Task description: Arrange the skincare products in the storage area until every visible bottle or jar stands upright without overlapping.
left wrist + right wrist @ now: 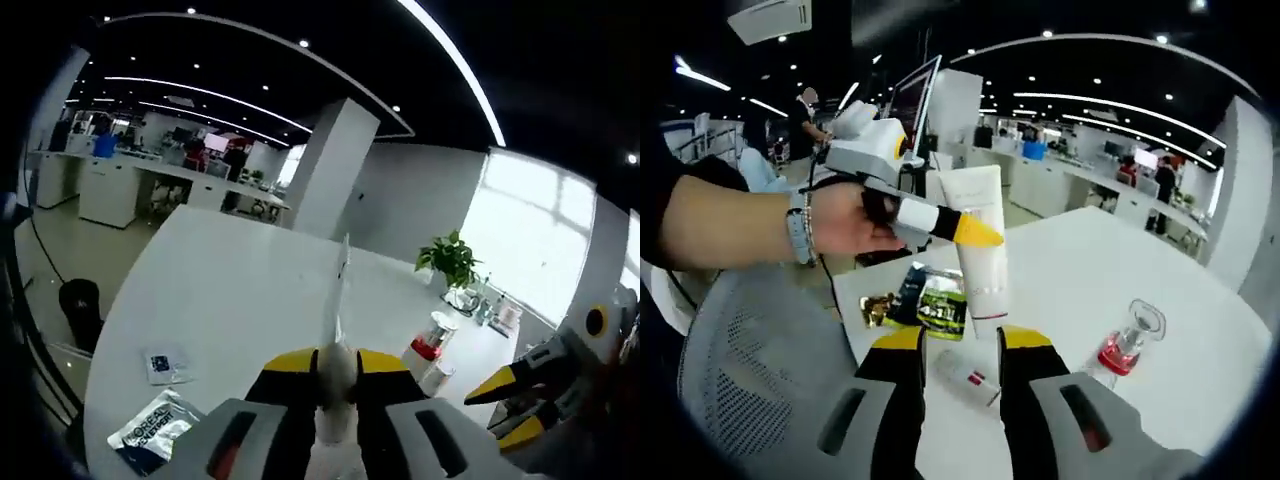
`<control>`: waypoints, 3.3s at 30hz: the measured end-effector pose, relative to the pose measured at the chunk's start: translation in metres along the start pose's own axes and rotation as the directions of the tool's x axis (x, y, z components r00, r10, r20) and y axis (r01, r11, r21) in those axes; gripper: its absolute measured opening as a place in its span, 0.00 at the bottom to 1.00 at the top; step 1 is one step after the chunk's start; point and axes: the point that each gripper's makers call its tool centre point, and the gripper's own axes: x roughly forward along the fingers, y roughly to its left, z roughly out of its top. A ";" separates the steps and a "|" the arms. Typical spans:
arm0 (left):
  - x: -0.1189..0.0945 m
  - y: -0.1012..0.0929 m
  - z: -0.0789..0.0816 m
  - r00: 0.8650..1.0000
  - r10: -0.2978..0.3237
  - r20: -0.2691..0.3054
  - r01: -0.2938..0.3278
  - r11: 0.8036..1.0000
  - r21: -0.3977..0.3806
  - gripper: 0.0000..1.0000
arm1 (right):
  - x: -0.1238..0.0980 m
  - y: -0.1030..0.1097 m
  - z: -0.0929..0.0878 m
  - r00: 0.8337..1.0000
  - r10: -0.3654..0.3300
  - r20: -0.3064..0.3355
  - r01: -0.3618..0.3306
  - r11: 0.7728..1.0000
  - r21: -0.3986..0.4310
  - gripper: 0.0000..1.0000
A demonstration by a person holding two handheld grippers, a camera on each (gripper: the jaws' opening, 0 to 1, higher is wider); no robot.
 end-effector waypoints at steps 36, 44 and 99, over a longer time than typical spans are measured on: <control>0.050 -0.032 -0.030 0.985 0.050 -0.165 0.024 0.909 0.416 0.12 | 0.004 0.008 -0.035 0.991 0.032 -0.133 -0.047 0.993 -0.113 0.21; 0.055 -0.030 -0.038 0.982 0.014 -0.186 0.067 0.906 0.419 0.12 | 0.005 0.009 -0.037 0.988 0.045 -0.146 -0.058 0.995 -0.086 0.21; 0.075 -0.061 -0.054 0.874 -0.391 -0.289 0.482 0.780 0.400 0.16 | 0.012 0.013 -0.069 0.955 0.056 -0.290 -0.087 0.991 -0.098 0.20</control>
